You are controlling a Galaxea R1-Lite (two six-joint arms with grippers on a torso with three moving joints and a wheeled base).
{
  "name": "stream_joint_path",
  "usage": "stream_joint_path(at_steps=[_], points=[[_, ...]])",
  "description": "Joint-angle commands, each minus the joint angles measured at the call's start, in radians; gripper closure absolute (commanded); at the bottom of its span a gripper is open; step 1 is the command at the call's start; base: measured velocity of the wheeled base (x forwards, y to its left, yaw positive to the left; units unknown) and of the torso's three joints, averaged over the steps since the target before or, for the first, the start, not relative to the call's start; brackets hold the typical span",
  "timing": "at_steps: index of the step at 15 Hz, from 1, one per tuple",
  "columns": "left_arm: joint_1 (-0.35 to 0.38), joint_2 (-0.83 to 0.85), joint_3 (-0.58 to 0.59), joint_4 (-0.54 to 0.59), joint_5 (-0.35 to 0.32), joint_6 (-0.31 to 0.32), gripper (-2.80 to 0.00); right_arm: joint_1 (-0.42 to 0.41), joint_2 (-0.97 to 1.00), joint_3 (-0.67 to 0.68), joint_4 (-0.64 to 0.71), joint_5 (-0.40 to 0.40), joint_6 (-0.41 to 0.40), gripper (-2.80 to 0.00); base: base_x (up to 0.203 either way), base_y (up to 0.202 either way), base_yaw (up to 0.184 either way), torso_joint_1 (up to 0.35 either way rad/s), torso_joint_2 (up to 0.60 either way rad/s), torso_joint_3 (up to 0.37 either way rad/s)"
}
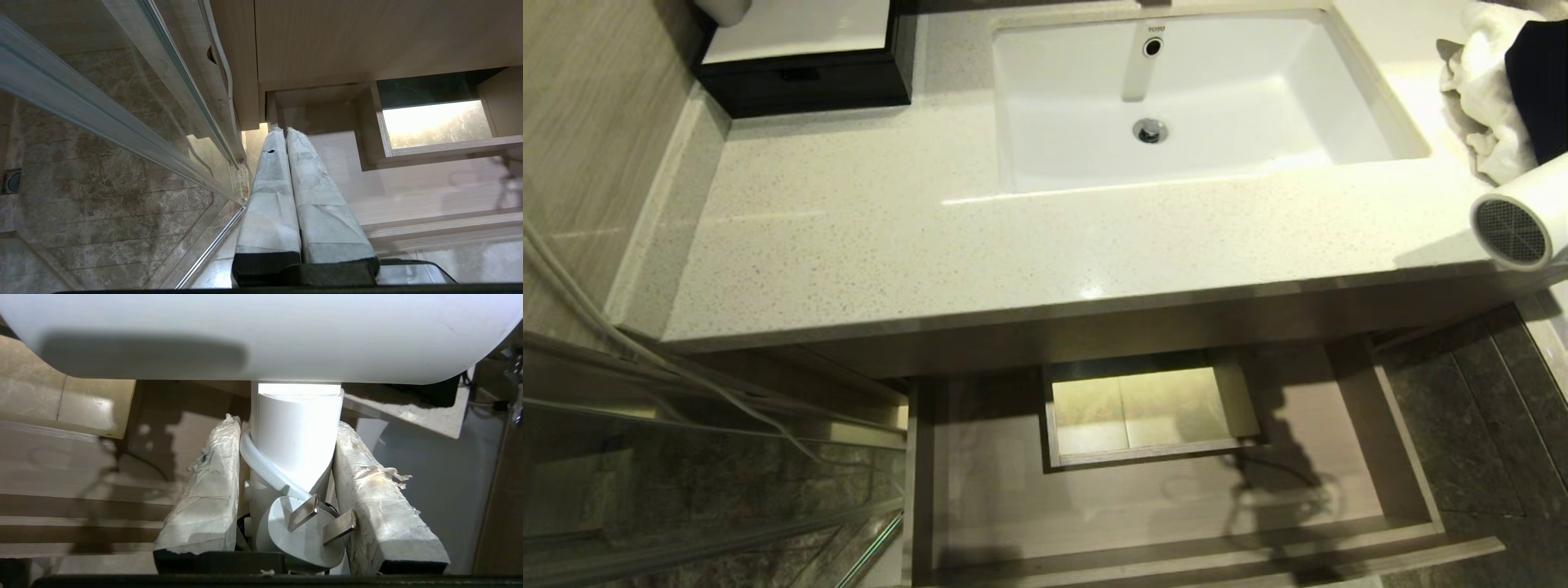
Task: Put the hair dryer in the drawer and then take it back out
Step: Place it on the countertop
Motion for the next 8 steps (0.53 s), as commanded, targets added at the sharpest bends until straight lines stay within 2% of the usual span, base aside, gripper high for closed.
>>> stream_joint_path(at_steps=[1, 4, 6, 8], points=[[0.0, 0.0, 0.0, 0.0, 0.001, -0.001, 0.0, 0.015, 0.028, -0.012, -0.005, 0.02, -0.068, 0.0, 0.0, 0.0, 0.0, 0.0, 0.0, 0.0], [0.0, 0.0, 0.002, 0.0, 0.0, -0.001, 0.0, 0.081, 0.071, -0.057, -0.016, 0.186, -0.079, 0.0, 0.0, 0.0, 0.0, 0.0, 0.0, 0.0], [0.0, 0.0, 0.0, 0.0, 0.0, -0.001, 0.0, 0.13, 0.126, -0.11, -0.006, 0.251, -0.137, 0.0, 0.0, 0.0, 0.0, 0.0, 0.0, 0.0], [0.0, 0.0, 0.0, 0.0, 0.001, -0.001, 0.0, 0.154, 0.175, -0.154, -0.004, 0.32, -0.16, 0.0, 0.0, 0.0, 0.0, 0.0, 0.0, 0.0]])
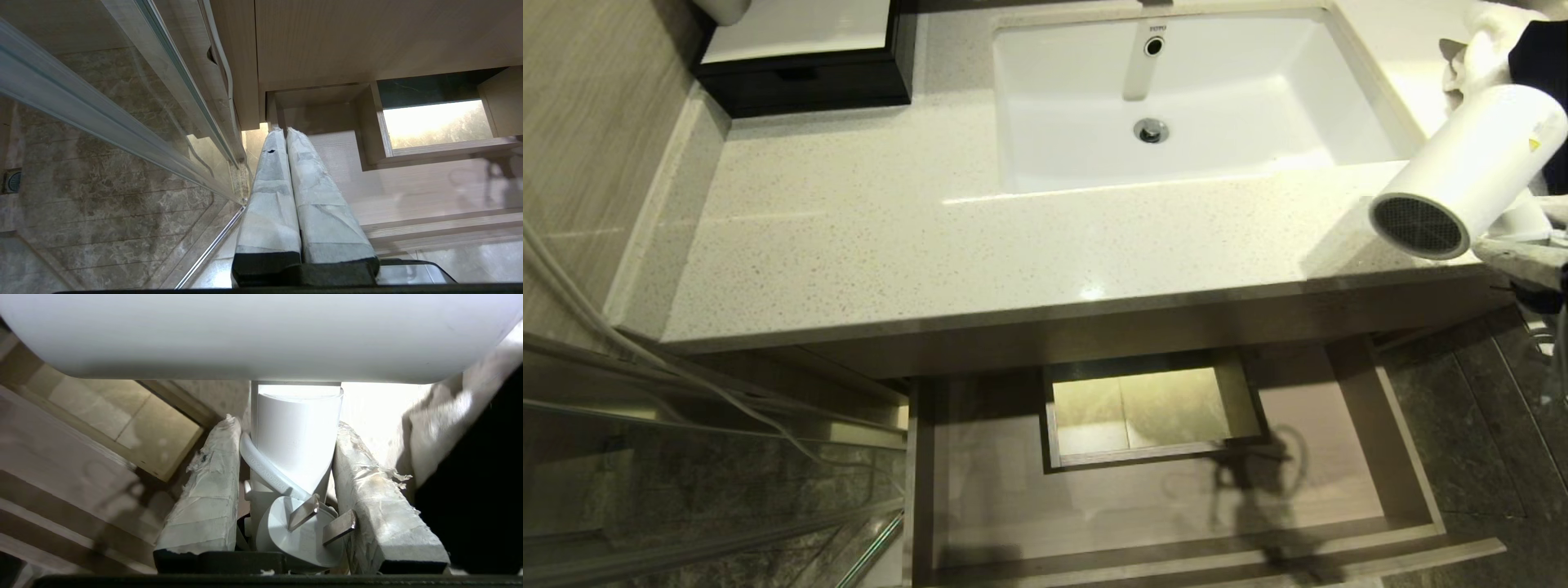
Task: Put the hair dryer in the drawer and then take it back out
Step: Place it on the countertop
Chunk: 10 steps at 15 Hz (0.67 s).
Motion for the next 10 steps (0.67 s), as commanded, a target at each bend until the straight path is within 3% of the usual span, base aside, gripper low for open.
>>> stream_joint_path(at_steps=[1, 10], points=[[0.0, 0.0, 0.001, 0.0, 0.0, -0.001, 0.0, 0.037, 0.09, -0.064, 0.004, 0.078, -0.016, 0.0, 0.0, 0.0, 0.0, 0.0, 0.0, 0.0], [0.0, 0.0, 0.001, 0.0, 0.0, -0.001, 0.0, 0.188, 0.319, -0.258, -0.005, 0.187, -0.02, 0.0, 0.0, 0.0, 0.0, 0.0, 0.0, 0.0]])
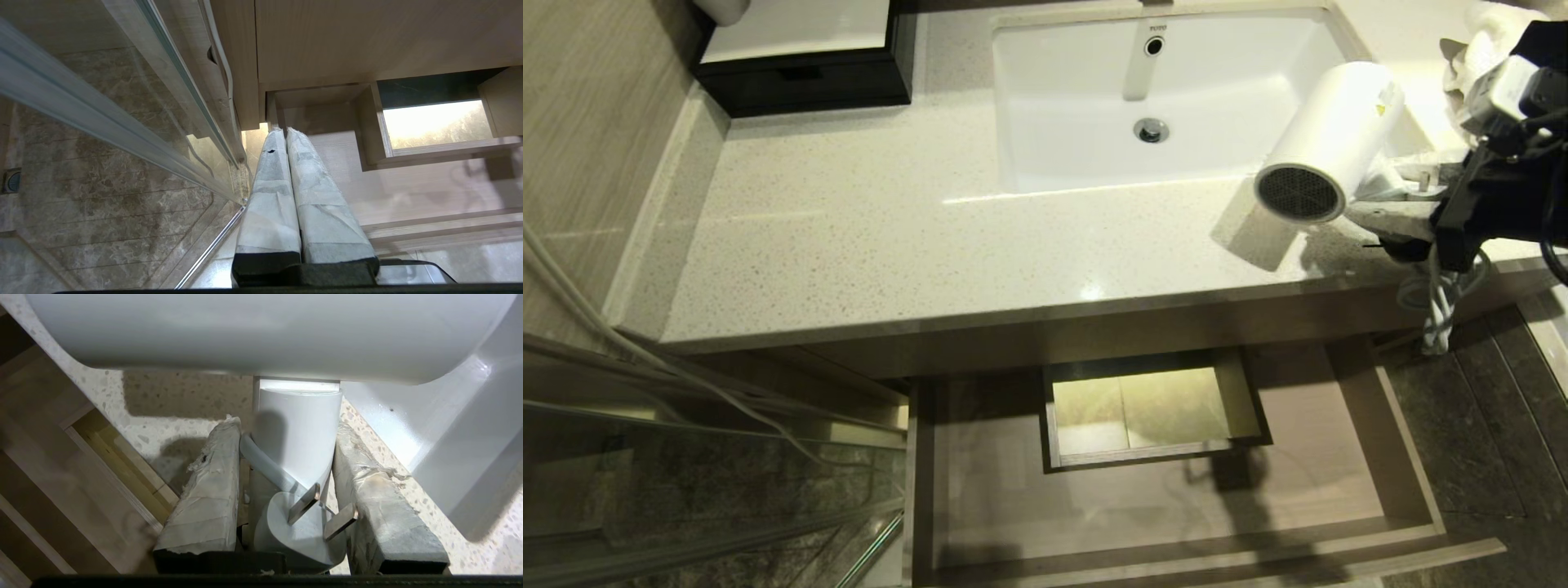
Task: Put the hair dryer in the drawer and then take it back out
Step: Place it on the countertop
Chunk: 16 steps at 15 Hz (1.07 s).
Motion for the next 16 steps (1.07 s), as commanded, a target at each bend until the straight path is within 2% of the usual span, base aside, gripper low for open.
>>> stream_joint_path(at_steps=[1, 4, 7, 8, 13, 16], points=[[0.0, 0.0, 0.0, 0.0, 0.0, 0.0, 0.0, 0.027, 0.076, -0.037, -0.002, 0.021, -0.011, 0.0, 0.0, 0.0, 0.0, 0.0, 0.0, 0.0], [0.0, 0.0, 0.0, 0.0, 0.0, 0.0, 0.0, 0.031, 0.121, -0.058, -0.002, 0.023, -0.048, 0.0, 0.0, 0.0, 0.0, 0.0, 0.0, 0.0], [0.0, 0.0, 0.002, 0.0, 0.0, 0.0, 0.0, 0.031, 0.153, -0.071, -0.004, 0.028, -0.048, 0.0, 0.0, 0.0, 0.0, 0.0, 0.0, 0.0], [0.0, 0.0, 0.0, 0.0, 0.0, 0.0, 0.0, 0.031, 0.154, -0.073, -0.003, 0.028, -0.048, -2.8, 0.0, 0.0, 0.0, 0.0, 0.0, 0.0], [0.0, 0.0, 0.001, 0.0, 0.0, 0.0, 0.0, 0.028, 0.144, -0.089, -0.002, 0.028, -0.047, -2.8, 0.0, 0.0, 0.0, 0.0, 0.0, 0.0], [0.0, 0.0, 0.0, 0.0, 0.0, 0.0, 0.0, 0.0, 0.092, -0.08, 0.006, 0.027, -0.036, -2.8, 0.0, 0.0, 0.0, 0.0, 0.0, 0.0]])
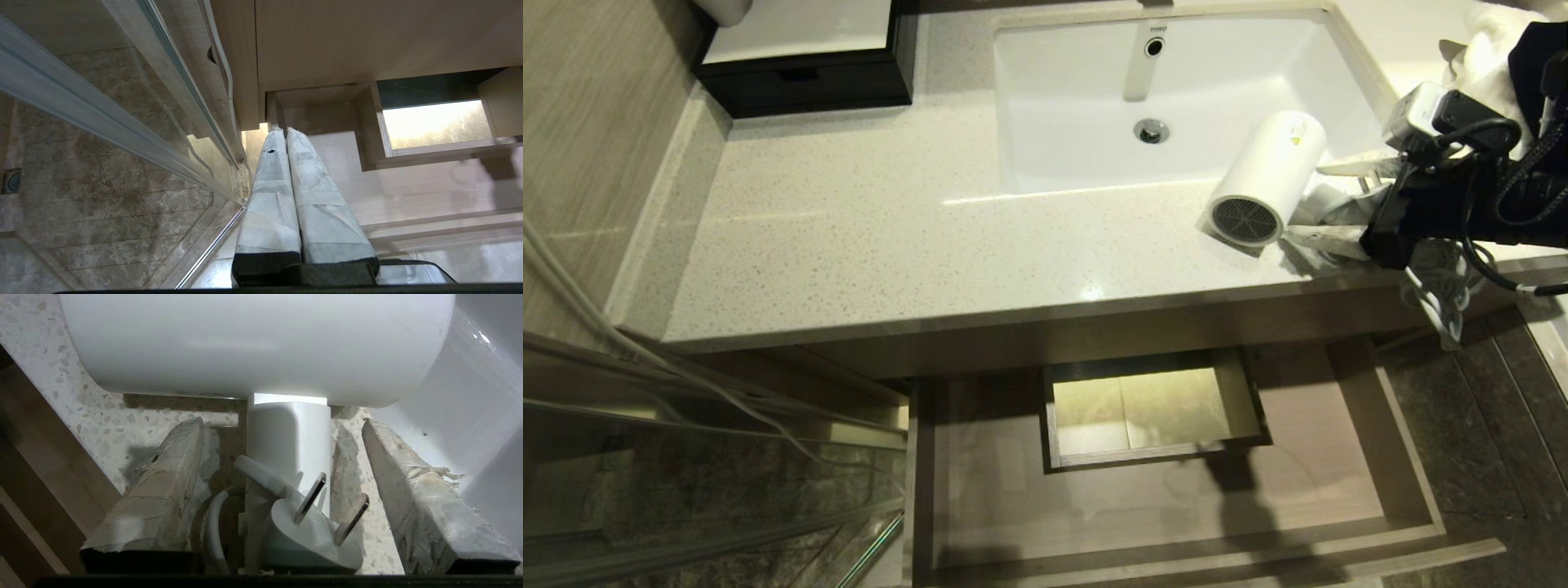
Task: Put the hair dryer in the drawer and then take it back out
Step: Place it on the countertop, then close the drawer
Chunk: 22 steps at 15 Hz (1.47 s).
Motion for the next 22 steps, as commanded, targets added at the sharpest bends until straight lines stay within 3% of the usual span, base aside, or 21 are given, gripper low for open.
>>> stream_joint_path(at_steps=[1, 8, 10, 11, 12, 18, 20, 22], points=[[0.0, 0.0, 0.0, 0.0, 0.0, 0.0, 0.0, -0.022, -0.051, 0.005, 0.002, 0.002, -0.004, -2.8, 0.0, 0.0, 0.0, 0.0, 0.0, 0.0], [0.0, 0.0, 0.0, 0.0, 0.0, 0.0, 0.0, -0.051, -0.123, 0.03, 0.002, -0.006, -0.001, -2.8, 0.0, 0.0, 0.0, 0.0, 0.0, 0.0], [0.0, 0.0, 0.0, 0.0, 0.0, 0.0, 0.0, -0.067, -0.165, 0.063, 0.003, -0.002, 0.036, -2.8, 0.0, 0.0, 0.0, 0.0, 0.0, 0.0], [0.0, 0.0, 0.0, 0.0, 0.0, 0.0, 0.0, -0.069, -0.183, 0.073, -0.002, 0.0, 0.064, -0.47, 0.0, 0.0, 0.0, 0.0, 0.0, 0.0], [0.0, 0.0, 0.0, 0.0, 0.0, 0.0, 0.0, -0.069, -0.192, 0.076, -0.002, 0.0, 0.079, 0.0, 0.0, 0.0, 0.0, 0.0, 0.0, 0.0], [0.0, 0.0, 0.0, 0.0, 0.001, 0.0, 0.0, -0.081, -0.348, 0.138, 0.021, -0.047, 0.081, 0.0, 0.0, 0.0, 0.0, 0.0, 0.0, 0.0], [0.0, 0.0, 0.0, 0.0, 0.0, 0.0, 0.0, -0.122, -0.447, 0.226, 0.058, -0.171, 0.092, 0.0, 0.0, 0.0, 0.0, 0.0, 0.0, 0.0], [0.0, 0.0, 0.0, 0.0, 0.0, 0.0, 0.0, -0.148, -0.529, 0.31, 0.126, -0.399, 0.116, 0.0, 0.0, 0.0, 0.0, 0.0, 0.0, 0.0]])
